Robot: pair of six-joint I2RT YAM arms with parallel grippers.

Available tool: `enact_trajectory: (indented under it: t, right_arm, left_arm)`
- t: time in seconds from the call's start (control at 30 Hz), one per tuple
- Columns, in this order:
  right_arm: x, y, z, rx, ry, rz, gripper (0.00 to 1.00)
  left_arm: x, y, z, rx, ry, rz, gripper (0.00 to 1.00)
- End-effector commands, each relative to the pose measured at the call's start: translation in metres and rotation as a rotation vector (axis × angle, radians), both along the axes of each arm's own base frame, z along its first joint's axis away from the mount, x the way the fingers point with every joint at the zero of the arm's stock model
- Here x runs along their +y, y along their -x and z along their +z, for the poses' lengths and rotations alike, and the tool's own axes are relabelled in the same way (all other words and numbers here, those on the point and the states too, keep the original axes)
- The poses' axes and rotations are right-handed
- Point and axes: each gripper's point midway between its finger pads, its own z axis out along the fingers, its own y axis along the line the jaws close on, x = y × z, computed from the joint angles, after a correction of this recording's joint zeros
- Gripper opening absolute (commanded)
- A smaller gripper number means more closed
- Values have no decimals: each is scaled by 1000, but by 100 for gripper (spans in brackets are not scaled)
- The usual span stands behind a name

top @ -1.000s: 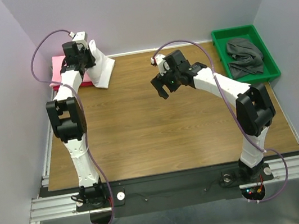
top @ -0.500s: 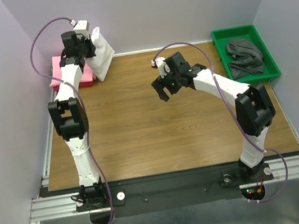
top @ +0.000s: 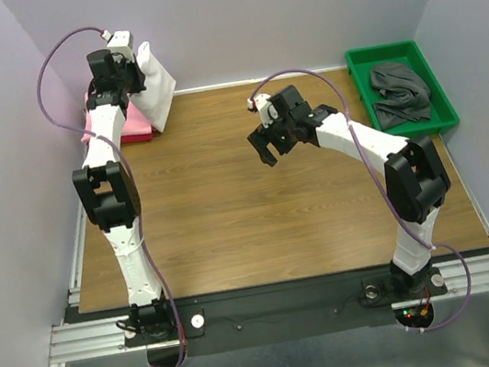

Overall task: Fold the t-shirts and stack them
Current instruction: Neatly place the folded tshirt to the corner

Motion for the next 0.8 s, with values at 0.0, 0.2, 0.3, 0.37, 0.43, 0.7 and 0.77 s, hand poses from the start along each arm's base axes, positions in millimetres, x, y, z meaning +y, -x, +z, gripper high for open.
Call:
enact_trajectory:
  t: [0.0, 0.2, 0.3, 0.37, 0.43, 0.7, 0.77]
  right_arm:
    - [4, -5, 15, -25, -42, -6, 100]
    - [5, -6, 13, -22, -40, -6, 100]
    - [6, -6, 11, -15, -42, -4, 100]
    - [8, -7, 8, -8, -44, -3, 100]
    - [9, -9, 9, -8, -50, -4, 100]
    - [11, -11, 8, -7, -51, -3, 100]
    - [11, -11, 5, 0, -47, -4, 100]
  left_arm:
    - [7, 12, 100, -200, -10, -11, 0]
    - [33, 11, 92, -179, 2, 12, 0]
    - [41, 12, 93, -183, 11, 1, 0]
    - [45, 11, 96, -193, 21, -2, 0]
    - [50, 9, 98, -199, 32, -12, 0]
    - [82, 1, 79, -171, 84, -9, 0]
    - [87, -3, 66, -147, 102, -10, 0]
